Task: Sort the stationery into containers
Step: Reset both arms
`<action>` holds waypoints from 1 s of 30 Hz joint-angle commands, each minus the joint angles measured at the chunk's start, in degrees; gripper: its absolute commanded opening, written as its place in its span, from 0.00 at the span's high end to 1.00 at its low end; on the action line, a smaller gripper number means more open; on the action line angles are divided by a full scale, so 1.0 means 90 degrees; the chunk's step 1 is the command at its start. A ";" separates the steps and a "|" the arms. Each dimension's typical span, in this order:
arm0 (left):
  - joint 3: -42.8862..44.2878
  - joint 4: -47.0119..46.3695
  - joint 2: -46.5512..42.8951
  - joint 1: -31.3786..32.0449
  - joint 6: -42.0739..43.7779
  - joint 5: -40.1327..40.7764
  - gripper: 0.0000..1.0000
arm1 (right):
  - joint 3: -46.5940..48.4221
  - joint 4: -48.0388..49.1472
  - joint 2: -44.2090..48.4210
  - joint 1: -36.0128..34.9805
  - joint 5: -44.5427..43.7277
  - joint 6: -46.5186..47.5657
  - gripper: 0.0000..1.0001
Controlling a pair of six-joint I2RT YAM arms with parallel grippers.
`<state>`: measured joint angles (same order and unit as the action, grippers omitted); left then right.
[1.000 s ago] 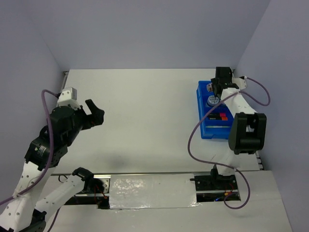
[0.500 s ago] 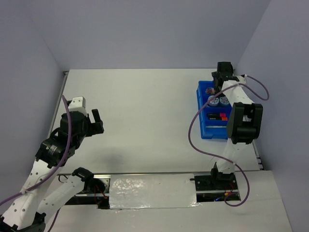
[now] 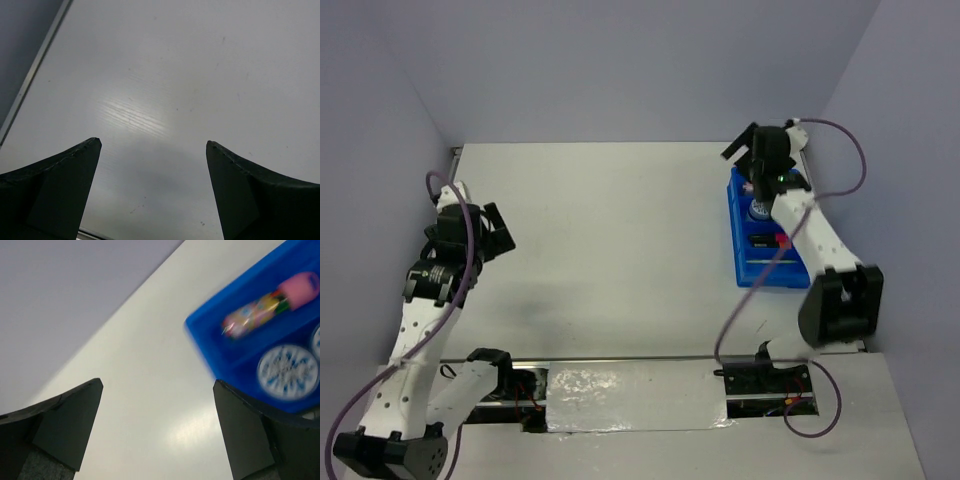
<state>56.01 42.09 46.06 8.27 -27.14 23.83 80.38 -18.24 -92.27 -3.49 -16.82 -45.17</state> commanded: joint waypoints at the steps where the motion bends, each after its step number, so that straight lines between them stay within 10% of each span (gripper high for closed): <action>1: 0.0873 -0.0254 0.0320 -0.0586 0.0027 -0.0188 0.01 | -0.1553 0.1213 0.2210 -0.0988 0.0277 0.2317 0.00; 12: 0.2644 0.0655 0.0108 -0.0714 0.0339 -0.0363 0.01 | -0.2340 -0.2238 0.7485 -0.1976 -0.0395 0.3338 0.00; 30: 0.1453 0.1339 -0.2208 -0.0568 0.0417 -0.0754 0.01 | -0.1880 -0.3637 0.8280 -0.2249 -0.0338 0.3593 0.00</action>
<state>69.10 54.74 25.23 2.81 -24.12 17.65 63.22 -50.70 -17.63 -23.38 -20.29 -13.96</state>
